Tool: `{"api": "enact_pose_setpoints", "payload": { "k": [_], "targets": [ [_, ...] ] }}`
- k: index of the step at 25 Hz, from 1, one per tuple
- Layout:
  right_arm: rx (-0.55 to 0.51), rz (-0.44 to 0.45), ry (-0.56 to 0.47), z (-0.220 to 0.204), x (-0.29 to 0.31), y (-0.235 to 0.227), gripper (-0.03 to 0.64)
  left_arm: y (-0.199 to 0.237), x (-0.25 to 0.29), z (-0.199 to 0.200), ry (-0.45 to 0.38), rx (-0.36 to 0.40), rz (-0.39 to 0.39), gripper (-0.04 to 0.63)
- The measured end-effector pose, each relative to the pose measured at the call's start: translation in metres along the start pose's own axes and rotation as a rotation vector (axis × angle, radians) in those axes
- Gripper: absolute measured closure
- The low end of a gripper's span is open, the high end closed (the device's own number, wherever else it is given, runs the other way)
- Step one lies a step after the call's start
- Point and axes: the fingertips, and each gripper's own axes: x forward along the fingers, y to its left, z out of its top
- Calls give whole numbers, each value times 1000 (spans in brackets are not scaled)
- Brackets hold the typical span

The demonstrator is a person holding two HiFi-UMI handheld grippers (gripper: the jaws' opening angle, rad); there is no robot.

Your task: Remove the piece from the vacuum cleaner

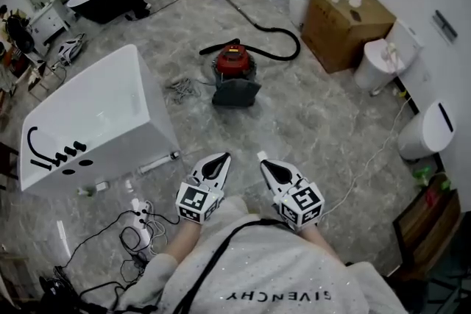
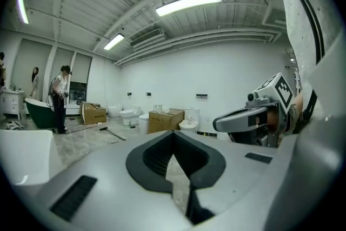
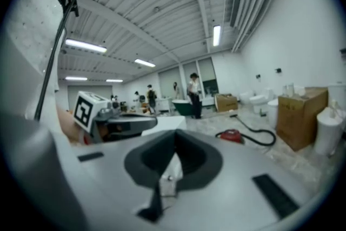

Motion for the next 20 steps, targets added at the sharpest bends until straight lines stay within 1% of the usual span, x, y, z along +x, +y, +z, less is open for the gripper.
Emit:
{"api": "enact_pose_setpoints", "payload": {
  "k": [4, 12, 16, 20],
  "targets": [
    [33, 10, 15, -13, -6, 2, 601, -2, -6, -8, 18, -7, 15, 578],
    [61, 31, 18, -14, 2, -4, 601, 6, -2, -14, 27, -22, 34, 578],
    [63, 33, 18, -13, 12, -11, 601, 21, 10, -18, 32, -49, 44, 578],
    [75, 19, 30, -10, 27, -32, 601, 43, 32, -17, 33, -71, 50, 578]
  ]
}}
